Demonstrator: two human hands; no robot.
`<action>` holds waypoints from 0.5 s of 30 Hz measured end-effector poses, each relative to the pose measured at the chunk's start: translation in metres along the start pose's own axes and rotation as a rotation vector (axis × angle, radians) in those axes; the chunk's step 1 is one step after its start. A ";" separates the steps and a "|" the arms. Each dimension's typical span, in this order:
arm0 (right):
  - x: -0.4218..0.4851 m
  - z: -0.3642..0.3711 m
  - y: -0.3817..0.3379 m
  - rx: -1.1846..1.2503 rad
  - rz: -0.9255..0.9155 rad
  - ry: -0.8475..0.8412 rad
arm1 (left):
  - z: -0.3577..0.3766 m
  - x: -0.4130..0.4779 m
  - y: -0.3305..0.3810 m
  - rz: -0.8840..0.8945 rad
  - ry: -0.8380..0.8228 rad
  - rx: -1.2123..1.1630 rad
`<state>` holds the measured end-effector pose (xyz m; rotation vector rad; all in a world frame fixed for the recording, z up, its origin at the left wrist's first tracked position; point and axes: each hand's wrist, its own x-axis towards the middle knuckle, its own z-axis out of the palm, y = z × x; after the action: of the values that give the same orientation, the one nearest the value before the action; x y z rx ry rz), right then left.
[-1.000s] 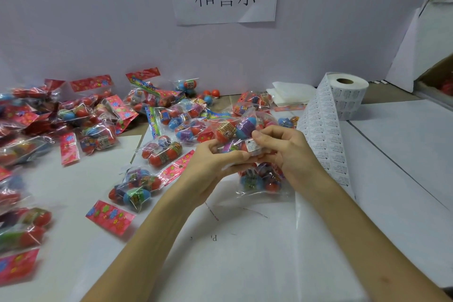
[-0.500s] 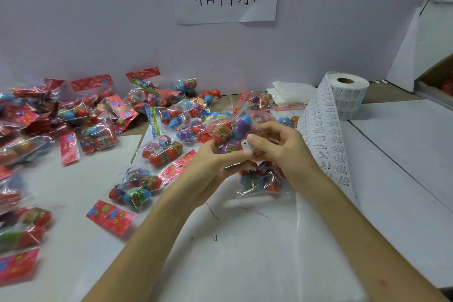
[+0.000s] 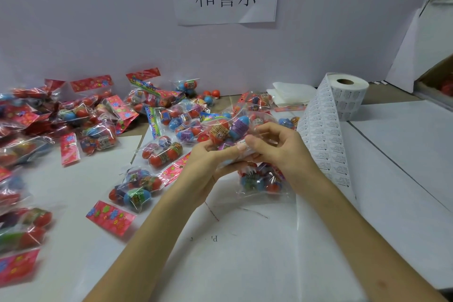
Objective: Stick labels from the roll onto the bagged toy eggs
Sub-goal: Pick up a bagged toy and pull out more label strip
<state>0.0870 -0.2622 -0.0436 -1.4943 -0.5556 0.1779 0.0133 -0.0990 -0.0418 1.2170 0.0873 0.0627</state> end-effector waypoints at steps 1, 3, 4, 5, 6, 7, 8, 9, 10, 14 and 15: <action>0.000 -0.001 0.000 -0.034 -0.010 0.005 | 0.000 0.000 0.000 -0.002 -0.008 0.005; 0.001 -0.003 0.000 -0.054 -0.022 -0.011 | -0.001 0.000 0.000 -0.027 -0.006 -0.006; 0.001 -0.003 -0.001 -0.030 -0.021 -0.027 | -0.002 0.001 0.000 -0.043 0.006 -0.024; 0.000 -0.003 -0.002 0.013 -0.012 -0.041 | -0.003 0.001 0.000 -0.055 0.018 -0.043; 0.000 -0.002 -0.002 0.058 0.001 -0.051 | -0.004 0.001 0.000 -0.063 0.020 -0.054; 0.000 -0.002 -0.002 0.099 0.018 -0.056 | -0.005 0.001 0.001 -0.071 0.015 -0.059; 0.000 -0.001 -0.002 0.129 0.032 -0.052 | -0.005 0.002 0.001 -0.078 0.010 -0.061; 0.000 -0.001 -0.002 0.147 0.043 -0.045 | -0.005 0.002 0.000 -0.083 0.008 -0.065; 0.001 -0.001 -0.002 0.155 0.047 -0.037 | -0.006 0.003 -0.001 -0.082 0.007 -0.070; 0.001 -0.001 -0.002 0.118 0.022 -0.024 | -0.004 0.005 -0.004 -0.040 -0.004 -0.084; 0.001 -0.001 -0.001 0.062 -0.006 -0.013 | -0.003 0.004 -0.005 -0.029 -0.015 -0.081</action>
<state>0.0880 -0.2633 -0.0426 -1.4325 -0.5602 0.1980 0.0172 -0.0971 -0.0477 1.1349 0.0882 0.0312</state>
